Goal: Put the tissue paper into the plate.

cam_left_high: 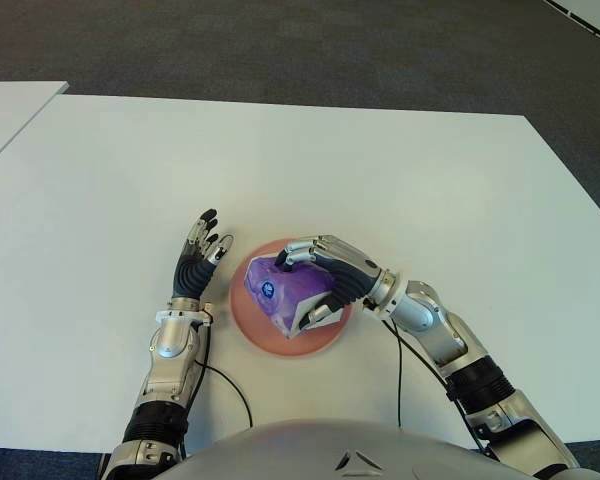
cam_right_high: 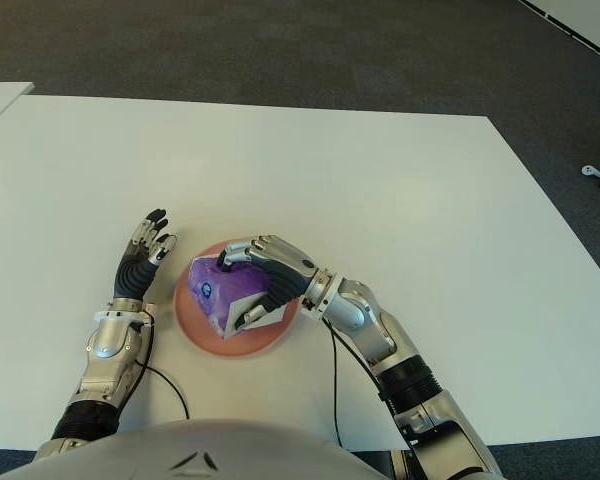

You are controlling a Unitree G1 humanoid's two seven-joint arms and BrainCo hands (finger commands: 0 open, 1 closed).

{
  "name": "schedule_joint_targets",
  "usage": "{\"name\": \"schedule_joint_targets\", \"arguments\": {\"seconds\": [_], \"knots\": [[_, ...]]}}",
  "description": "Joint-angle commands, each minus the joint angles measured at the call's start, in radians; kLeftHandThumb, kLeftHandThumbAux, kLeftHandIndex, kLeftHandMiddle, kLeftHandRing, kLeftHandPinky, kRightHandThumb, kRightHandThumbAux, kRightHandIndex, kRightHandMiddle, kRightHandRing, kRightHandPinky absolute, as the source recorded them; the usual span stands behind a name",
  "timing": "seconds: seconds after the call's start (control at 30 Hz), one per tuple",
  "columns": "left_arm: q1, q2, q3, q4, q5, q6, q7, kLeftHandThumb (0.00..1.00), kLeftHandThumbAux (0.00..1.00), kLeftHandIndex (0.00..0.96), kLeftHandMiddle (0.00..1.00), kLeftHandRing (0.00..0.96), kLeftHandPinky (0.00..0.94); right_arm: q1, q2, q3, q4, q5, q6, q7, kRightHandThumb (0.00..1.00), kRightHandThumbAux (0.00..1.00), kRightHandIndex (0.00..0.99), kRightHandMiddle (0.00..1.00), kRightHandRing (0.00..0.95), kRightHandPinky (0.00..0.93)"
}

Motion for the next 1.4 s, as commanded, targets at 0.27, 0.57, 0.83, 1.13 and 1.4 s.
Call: {"name": "schedule_joint_targets", "arguments": {"seconds": [0.27, 0.57, 0.83, 1.13, 1.4], "knots": [[0.018, 0.001, 0.004, 0.034, 0.003, 0.016, -0.001, 0.0, 0.475, 0.0, 0.0, 0.0, 0.0, 0.014, 0.02, 0.024, 0.094, -0.048, -0.03, -0.044, 0.743, 0.71, 0.44, 0.806, 0.81, 0.802], [0.018, 0.006, 0.005, 0.035, 0.022, 0.018, 0.012, 0.0, 0.46, 0.0, 0.0, 0.0, 0.0, -0.012, 0.003, 0.047, 0.102, -0.025, -0.046, 0.016, 0.542, 0.633, 0.343, 0.461, 0.445, 0.426], [0.015, 0.008, 0.006, 0.046, 0.033, 0.018, 0.015, 0.0, 0.46, 0.0, 0.0, 0.0, 0.0, -0.041, -0.061, 0.069, 0.047, -0.198, -0.033, 0.035, 0.18, 0.504, 0.044, 0.051, 0.035, 0.029], [0.01, 0.008, 0.006, 0.059, 0.022, 0.009, 0.003, 0.0, 0.467, 0.0, 0.0, 0.0, 0.0, -0.038, -0.084, 0.079, 0.029, -0.288, -0.026, 0.005, 0.061, 0.348, 0.001, 0.001, 0.001, 0.0], [0.007, 0.011, 0.002, 0.069, 0.027, -0.005, 0.002, 0.0, 0.465, 0.0, 0.0, 0.0, 0.0, -0.042, -0.097, 0.08, 0.001, -0.258, -0.014, 0.042, 0.054, 0.269, 0.0, 0.0, 0.0, 0.0]]}}
